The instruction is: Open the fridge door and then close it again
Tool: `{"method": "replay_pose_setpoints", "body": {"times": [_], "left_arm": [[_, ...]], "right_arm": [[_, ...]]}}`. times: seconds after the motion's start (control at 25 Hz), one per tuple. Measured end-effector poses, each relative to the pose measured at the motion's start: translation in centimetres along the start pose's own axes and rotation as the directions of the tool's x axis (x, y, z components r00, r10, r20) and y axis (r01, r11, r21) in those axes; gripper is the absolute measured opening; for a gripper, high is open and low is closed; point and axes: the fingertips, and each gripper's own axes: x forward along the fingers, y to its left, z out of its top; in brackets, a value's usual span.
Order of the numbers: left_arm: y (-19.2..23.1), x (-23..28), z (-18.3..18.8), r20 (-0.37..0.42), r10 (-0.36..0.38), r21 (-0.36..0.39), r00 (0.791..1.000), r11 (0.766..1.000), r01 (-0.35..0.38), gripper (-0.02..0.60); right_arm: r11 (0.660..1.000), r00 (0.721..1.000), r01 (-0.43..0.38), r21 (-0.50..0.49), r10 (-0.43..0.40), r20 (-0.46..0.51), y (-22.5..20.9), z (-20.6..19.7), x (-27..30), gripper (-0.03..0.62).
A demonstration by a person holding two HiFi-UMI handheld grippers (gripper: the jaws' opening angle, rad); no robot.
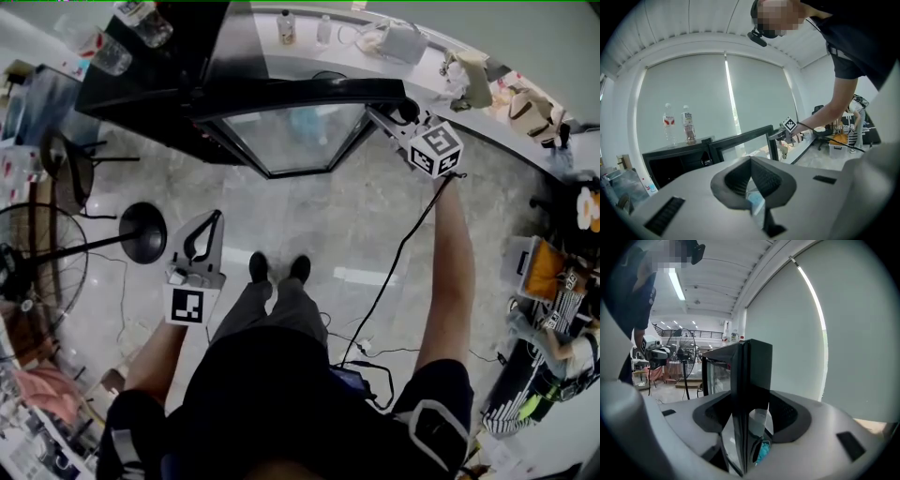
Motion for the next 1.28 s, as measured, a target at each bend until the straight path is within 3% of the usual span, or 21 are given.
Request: {"method": "replay_pose_setpoints", "body": {"times": [0.48, 1.28], "left_arm": [[-0.3, 0.1, -0.1, 0.002, -0.004, 0.002, 1.0, 1.0, 0.004, 0.023], [-2.8, -3.2, 0.9, 0.049, -0.004, -0.027, 0.999, 1.0, 0.005, 0.023]], "right_arm": [[0.999, 1.0, 0.021, 0.034, -0.021, 0.0, 1.2, 0.0, -1.2, 0.247], [0.984, 0.986, 0.166, 0.061, -0.163, -0.038, 10.4, -0.9, -7.3, 0.237]]}}
